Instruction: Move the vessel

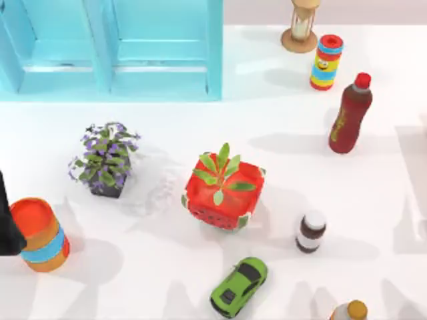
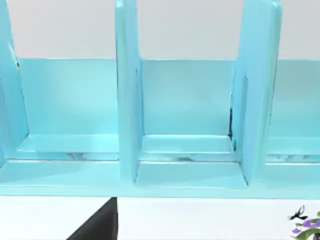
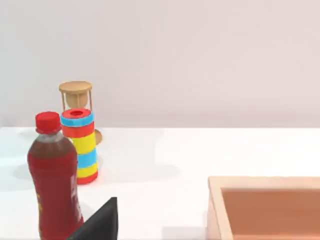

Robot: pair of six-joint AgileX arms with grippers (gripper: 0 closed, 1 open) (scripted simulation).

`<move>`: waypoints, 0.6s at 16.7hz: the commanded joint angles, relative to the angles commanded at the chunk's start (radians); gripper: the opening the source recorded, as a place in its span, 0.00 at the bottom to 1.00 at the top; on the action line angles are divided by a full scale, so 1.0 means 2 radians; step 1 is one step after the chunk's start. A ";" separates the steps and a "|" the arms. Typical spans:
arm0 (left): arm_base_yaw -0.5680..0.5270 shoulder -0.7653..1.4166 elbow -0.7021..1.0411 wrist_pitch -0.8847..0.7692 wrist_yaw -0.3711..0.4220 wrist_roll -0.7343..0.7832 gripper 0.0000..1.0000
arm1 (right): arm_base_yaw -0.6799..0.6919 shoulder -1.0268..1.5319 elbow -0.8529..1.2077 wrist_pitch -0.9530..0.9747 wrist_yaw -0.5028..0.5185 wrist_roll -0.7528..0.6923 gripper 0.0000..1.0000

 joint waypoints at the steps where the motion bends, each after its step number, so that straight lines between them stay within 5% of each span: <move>1: 0.000 0.000 0.000 0.000 0.000 0.000 1.00 | 0.000 0.000 0.000 0.000 0.000 0.000 1.00; 10: 0.020 0.171 0.132 -0.135 -0.004 0.034 1.00 | 0.000 0.000 0.000 0.000 0.000 0.000 1.00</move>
